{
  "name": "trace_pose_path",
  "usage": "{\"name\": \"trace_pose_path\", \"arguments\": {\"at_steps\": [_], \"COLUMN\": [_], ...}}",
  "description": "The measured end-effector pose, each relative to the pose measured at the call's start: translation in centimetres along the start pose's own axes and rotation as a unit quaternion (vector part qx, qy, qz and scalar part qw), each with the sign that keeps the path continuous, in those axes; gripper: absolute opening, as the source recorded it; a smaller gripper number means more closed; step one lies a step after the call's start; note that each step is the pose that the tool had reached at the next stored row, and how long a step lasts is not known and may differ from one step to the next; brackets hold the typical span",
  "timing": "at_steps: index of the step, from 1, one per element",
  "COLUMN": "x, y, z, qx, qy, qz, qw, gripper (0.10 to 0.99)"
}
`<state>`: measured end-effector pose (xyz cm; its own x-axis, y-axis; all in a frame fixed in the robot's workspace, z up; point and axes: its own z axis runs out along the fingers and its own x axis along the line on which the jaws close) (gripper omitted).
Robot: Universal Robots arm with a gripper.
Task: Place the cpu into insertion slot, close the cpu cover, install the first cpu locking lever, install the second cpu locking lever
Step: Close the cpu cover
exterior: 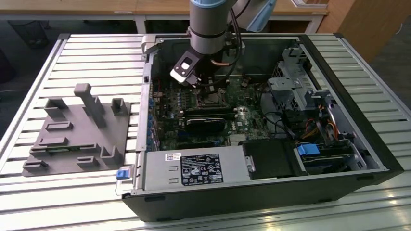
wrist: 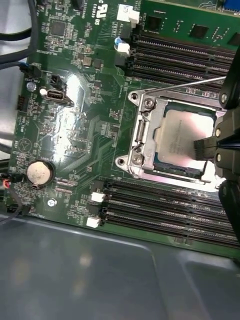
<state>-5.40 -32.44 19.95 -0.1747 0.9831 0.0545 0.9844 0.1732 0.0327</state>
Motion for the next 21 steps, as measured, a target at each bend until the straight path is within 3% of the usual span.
{"name": "trace_pose_path", "arguments": {"at_steps": [2, 5, 9, 21], "x": [0.06, 0.13, 0.16, 0.05], "y": [0.03, 0.06, 0.07, 0.71], "z": [-0.08, -0.9, -1.47, -1.45], "qx": [-0.0012, -0.0016, -0.002, -0.0021], "qy": [0.0002, 0.0, -0.0002, -0.0002], "qz": [0.0, 0.0, 0.0, 0.0], "qw": [1.0, 1.0, 1.0, 1.0], "gripper": [0.106, 0.106, 0.106, 0.106]}}
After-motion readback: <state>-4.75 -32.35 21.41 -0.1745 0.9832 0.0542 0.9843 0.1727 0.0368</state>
